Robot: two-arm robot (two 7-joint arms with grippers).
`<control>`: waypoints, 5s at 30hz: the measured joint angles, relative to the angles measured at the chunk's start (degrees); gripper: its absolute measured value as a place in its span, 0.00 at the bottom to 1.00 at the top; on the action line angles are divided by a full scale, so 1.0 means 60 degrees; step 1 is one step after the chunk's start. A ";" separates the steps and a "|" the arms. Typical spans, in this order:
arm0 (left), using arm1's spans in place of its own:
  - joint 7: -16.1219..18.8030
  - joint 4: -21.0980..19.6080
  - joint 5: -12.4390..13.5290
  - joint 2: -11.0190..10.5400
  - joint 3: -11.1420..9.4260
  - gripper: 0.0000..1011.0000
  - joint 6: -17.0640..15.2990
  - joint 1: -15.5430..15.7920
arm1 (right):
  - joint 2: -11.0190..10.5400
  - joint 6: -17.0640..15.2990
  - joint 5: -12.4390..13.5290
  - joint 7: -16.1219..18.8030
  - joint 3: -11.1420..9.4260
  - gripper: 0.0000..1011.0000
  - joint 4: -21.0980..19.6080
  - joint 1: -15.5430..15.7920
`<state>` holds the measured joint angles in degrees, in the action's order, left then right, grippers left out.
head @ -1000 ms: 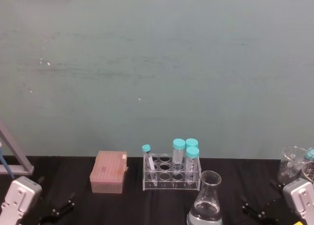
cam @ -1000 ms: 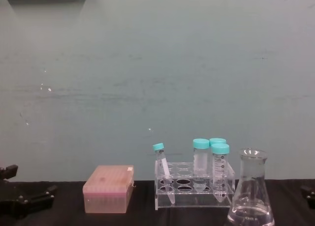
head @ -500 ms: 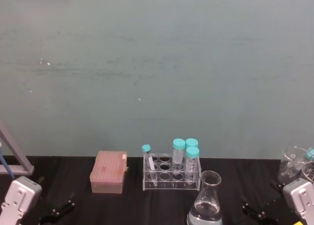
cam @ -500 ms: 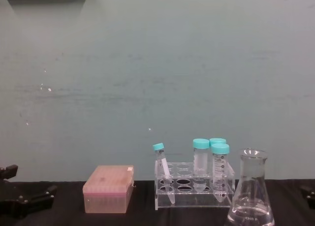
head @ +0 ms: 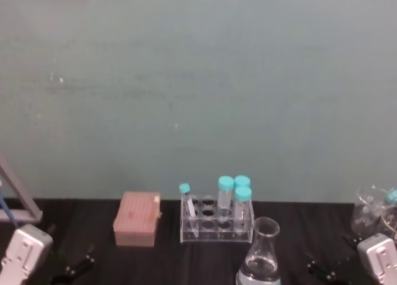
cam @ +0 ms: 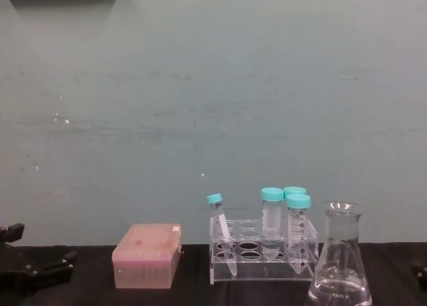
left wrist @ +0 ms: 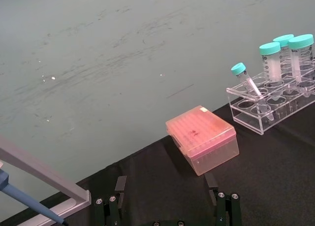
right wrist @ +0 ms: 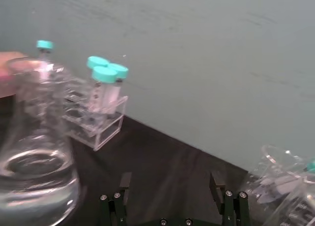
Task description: Pick up the beaker with the right gripper, shake it three times, and then put it down.
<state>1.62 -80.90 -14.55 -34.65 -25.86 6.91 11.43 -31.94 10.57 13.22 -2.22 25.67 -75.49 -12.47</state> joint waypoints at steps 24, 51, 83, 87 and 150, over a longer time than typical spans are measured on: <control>0.0000 0.0000 0.0001 0.0000 0.0000 0.99 0.0000 0.0000 | 0.0756 0.1027 0.0762 0.0730 -0.1190 0.99 -0.0368 -0.0831; -0.0001 0.0000 0.0000 0.0000 0.0000 0.99 0.0000 0.0000 | 0.0276 -0.2879 0.2930 0.3301 -0.1403 0.99 -0.2609 -0.0144; 0.0000 0.0000 0.0000 0.0000 0.0001 0.99 0.0000 0.0000 | 0.0778 -0.2534 0.2217 0.4253 -0.1059 0.99 -0.1233 -0.0290; 0.0000 0.0000 0.0000 0.0000 0.0000 0.99 0.0000 0.0001 | 0.0936 -0.2396 0.2057 0.4349 -0.0962 0.99 -0.0903 -0.0454; 0.0000 0.0000 0.0000 0.0001 0.0001 0.99 0.0000 0.0000 | 0.2032 -0.2304 0.1218 0.3936 -0.1067 0.80 -0.0020 -0.0856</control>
<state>1.62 -80.90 -14.55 -34.64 -25.86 6.91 11.43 -19.75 -3.26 20.53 21.39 19.26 -75.61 -17.60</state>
